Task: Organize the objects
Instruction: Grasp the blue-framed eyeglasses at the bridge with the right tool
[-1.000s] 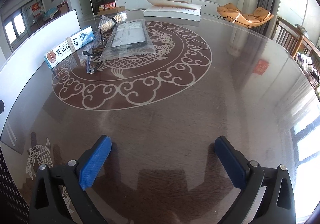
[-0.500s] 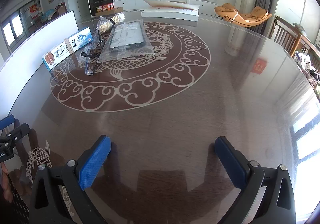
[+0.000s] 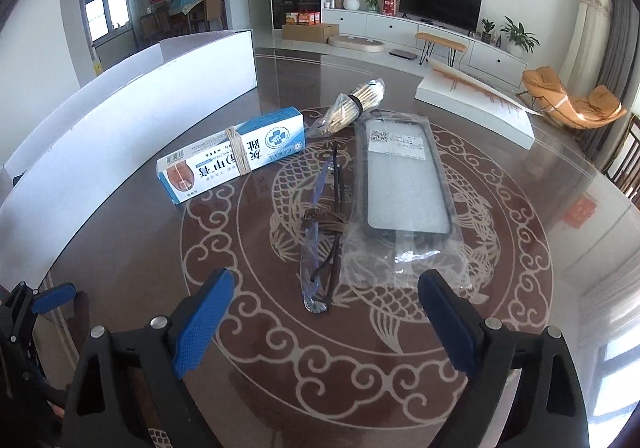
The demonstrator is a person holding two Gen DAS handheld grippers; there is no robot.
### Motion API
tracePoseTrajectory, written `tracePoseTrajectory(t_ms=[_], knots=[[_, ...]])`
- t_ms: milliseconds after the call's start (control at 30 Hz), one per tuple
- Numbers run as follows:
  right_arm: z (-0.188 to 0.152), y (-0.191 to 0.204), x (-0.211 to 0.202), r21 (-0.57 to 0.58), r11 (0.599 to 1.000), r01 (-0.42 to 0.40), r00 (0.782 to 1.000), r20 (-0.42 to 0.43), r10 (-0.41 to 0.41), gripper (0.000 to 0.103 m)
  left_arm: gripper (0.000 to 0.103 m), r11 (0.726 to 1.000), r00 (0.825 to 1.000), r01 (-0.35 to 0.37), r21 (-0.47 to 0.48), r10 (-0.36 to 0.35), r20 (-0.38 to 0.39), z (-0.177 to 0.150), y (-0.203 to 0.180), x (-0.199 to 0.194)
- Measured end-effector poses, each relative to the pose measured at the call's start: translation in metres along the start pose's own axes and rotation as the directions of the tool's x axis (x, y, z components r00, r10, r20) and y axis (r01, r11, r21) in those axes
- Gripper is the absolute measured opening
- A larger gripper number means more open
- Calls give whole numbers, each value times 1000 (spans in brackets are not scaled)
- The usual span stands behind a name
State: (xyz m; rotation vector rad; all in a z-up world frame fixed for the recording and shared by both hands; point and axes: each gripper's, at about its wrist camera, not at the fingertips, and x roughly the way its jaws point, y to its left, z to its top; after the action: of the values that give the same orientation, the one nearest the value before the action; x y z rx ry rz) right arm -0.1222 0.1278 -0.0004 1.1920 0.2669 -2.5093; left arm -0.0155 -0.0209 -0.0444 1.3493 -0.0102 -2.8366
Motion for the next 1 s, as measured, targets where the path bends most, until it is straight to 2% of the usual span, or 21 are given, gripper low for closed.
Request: tracePoseTrajectory(t_ms=[33,100,167,267,300,400,633,767,833,867,900,1000], knots=[[10,5,10,-16,1000,-10,1000,-18,10,83,103,1000,1000,0,1,0,0,0,0,0],[24,14,28,-36,999,-28,998,-54,26,68,103,1000,1000,1,2,-1,0,0,0,0],[30,22,42,-61,998,-18,997,-80,14,60,103,1000,1000,2,3,-2,-2,0,0,0],[27,25,53,-65,998,8,994,-112,-16,31,103,1000,1000,3,4,-3,-4,0,0,0],[25,24,50,-52,999,13,995,-100,-18,25,103,1000,1000,3,4,-3,-5,0,0,0],[10,21,34,-41,999,13,997,-80,-16,18,103,1000,1000,3,4,-3,-6,0,0,0],[-57,14,-23,-20,1000,-13,999,-44,12,18,103,1000,1000,1,2,-1,-1,0,0,0],[-69,4,-45,18,1000,-17,1000,-16,17,20,103,1000,1000,0,0,0,3,1,0,1],[-62,-2,-48,43,999,-17,1000,-6,18,38,103,1000,1000,0,0,0,4,1,0,2],[-57,-4,-47,51,999,-11,1000,-5,11,58,103,1000,1000,0,0,0,4,1,0,2],[-53,-6,-45,55,998,3,1000,1,-3,66,103,1000,1000,0,0,0,5,1,0,2],[-43,-6,-29,54,998,10,1000,-2,-9,66,103,1000,1000,0,0,0,5,1,0,2]])
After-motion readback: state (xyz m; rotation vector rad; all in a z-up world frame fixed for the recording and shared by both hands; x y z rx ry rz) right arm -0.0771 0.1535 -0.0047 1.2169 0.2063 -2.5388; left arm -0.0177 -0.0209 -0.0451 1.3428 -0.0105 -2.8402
